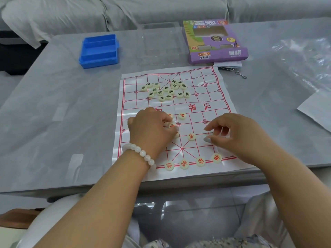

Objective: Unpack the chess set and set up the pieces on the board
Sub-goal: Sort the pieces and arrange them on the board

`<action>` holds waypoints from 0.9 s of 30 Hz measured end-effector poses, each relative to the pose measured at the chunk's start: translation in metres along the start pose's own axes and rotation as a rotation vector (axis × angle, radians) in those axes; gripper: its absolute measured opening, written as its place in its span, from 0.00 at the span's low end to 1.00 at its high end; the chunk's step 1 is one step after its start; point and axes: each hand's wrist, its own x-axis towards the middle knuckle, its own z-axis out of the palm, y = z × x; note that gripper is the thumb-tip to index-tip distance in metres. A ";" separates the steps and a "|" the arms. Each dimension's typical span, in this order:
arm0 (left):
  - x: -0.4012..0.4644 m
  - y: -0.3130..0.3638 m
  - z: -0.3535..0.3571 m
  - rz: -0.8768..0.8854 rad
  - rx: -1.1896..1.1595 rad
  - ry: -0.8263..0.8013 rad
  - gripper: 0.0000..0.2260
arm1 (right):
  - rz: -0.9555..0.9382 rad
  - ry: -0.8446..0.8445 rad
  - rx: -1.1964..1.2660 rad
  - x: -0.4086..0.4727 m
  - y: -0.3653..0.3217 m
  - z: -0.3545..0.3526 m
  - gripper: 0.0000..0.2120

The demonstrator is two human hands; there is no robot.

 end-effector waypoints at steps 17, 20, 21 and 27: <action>0.000 0.012 -0.007 -0.074 -0.091 0.033 0.09 | -0.003 0.076 0.015 -0.004 0.007 -0.001 0.09; -0.012 0.001 -0.029 0.024 -0.276 0.004 0.07 | -0.011 0.063 0.016 -0.003 0.005 0.000 0.07; -0.018 -0.005 -0.038 0.064 -0.297 -0.032 0.07 | -0.012 0.060 0.019 -0.003 0.004 0.000 0.07; -0.052 -0.044 -0.062 0.185 -0.215 -0.265 0.08 | -0.015 0.066 0.035 -0.004 -0.001 0.002 0.06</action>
